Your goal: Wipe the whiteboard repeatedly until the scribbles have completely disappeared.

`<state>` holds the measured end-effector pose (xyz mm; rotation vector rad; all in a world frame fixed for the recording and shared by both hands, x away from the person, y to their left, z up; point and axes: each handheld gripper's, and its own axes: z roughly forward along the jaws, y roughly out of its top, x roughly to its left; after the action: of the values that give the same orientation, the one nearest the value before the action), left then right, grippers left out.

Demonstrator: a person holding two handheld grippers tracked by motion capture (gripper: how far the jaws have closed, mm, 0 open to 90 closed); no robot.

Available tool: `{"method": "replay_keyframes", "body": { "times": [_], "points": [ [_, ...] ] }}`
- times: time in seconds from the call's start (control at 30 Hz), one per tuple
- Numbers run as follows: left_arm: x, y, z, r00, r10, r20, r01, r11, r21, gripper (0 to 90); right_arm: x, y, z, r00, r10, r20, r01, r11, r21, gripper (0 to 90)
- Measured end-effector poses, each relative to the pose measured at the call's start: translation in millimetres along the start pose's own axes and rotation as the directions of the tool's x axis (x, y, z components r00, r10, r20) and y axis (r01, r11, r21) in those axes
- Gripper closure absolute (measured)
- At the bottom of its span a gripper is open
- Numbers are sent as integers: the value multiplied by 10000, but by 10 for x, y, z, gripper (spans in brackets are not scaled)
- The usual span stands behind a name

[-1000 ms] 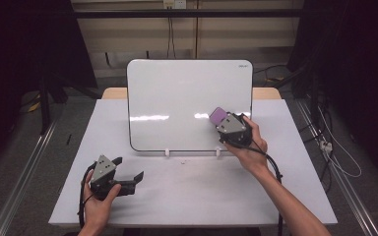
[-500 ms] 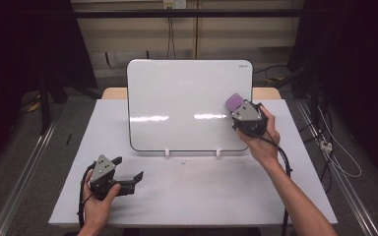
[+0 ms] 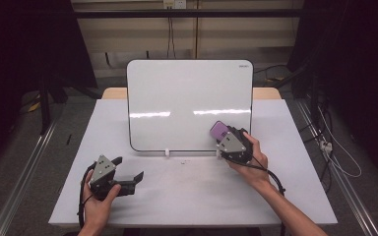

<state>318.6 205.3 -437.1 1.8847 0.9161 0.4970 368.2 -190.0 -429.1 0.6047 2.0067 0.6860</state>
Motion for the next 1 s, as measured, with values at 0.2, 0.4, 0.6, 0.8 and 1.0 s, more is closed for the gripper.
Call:
{"method": "replay_keyframes", "body": {
  "times": [0.2,0.4,0.6,0.8,1.0],
  "points": [
    [32,-5,3,9999,-150,-13,150,9999,8,83,-259,38,11,9985,173,529,-184,9996,207,422],
    [23,4,-1,10000,-57,-77,56,10000,-77,83,-766,121,61,9800,965,1740,-1018,9946,220,422],
    [27,1,11,10000,-74,-8,74,10000,-67,83,-937,180,94,9643,1462,2208,-1566,9872,306,422],
    [29,-5,-10,10000,-81,-44,81,9999,-67,83,-672,162,70,9786,1616,1271,-1644,9863,123,422],
    [34,-19,1,9999,-130,-47,130,9999,0,83,-674,110,-70,9623,2637,668,-2599,9637,-610,422]
  ]
}}
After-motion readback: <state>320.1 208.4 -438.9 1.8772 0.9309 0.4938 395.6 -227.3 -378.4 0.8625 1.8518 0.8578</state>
